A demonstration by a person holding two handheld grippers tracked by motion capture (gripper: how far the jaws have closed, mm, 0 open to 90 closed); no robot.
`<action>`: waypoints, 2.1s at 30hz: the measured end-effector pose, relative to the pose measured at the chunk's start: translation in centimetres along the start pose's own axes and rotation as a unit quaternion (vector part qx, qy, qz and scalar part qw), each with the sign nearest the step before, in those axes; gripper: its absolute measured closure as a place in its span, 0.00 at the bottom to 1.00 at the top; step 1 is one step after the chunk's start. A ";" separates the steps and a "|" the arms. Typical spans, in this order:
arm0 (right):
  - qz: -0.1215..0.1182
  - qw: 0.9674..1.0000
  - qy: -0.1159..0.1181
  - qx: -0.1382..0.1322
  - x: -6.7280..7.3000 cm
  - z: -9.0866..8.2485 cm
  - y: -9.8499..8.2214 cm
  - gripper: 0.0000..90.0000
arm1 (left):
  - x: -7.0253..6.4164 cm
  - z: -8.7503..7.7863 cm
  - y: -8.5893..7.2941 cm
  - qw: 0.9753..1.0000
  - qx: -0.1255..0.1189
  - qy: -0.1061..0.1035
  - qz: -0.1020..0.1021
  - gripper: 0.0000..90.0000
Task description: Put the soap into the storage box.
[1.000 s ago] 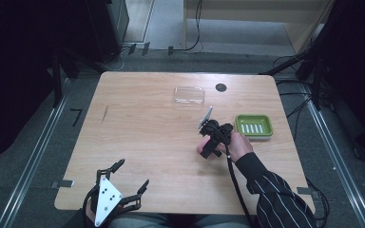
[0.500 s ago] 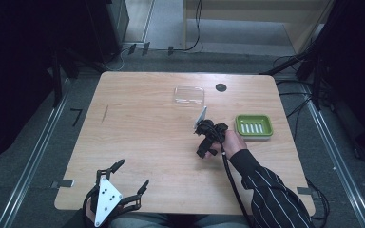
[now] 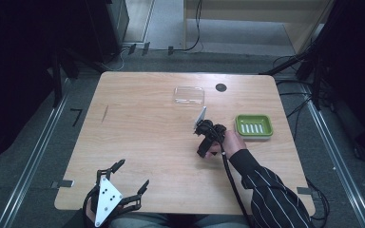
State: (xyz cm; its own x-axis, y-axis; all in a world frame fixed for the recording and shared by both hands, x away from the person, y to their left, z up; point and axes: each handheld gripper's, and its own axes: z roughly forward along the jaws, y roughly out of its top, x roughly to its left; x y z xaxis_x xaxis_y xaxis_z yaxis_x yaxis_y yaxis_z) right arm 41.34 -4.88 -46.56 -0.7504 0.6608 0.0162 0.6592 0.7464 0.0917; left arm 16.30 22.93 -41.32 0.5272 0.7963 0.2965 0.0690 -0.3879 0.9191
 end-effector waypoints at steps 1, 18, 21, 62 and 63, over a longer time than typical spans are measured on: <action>-0.001 1.000 0.000 0.000 0.1 0.1 0.0 0.14 | 0.0 0.0 0.0 1.000 0.000 0.000 0.000 0.15; -0.011 1.000 -0.008 0.008 0.2 0.3 0.1 0.15 | 0.0 0.0 0.0 1.000 -0.001 -0.001 0.000 0.15; -0.014 1.000 -0.015 0.012 0.2 0.3 0.1 0.15 | 0.0 0.0 0.0 1.000 -0.001 0.000 0.000 0.15; -0.002 1.000 -0.025 -0.004 -0.8 -2.9 -2.2 0.15 | 0.0 0.0 0.0 1.000 -0.001 0.000 0.000 0.15; -0.002 1.000 -0.025 -0.004 -0.8 -2.9 -2.2 0.15 | 0.0 0.0 0.0 1.000 -0.001 0.000 0.001 0.15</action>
State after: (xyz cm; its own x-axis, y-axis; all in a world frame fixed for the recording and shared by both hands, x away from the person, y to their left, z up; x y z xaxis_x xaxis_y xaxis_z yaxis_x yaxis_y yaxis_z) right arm 40.37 -7.32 -43.86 -0.7493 0.6614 -0.0330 0.6560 0.7482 0.0995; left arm 16.28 22.93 -41.30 0.5281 0.7954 0.2973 0.0669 -0.3880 0.9192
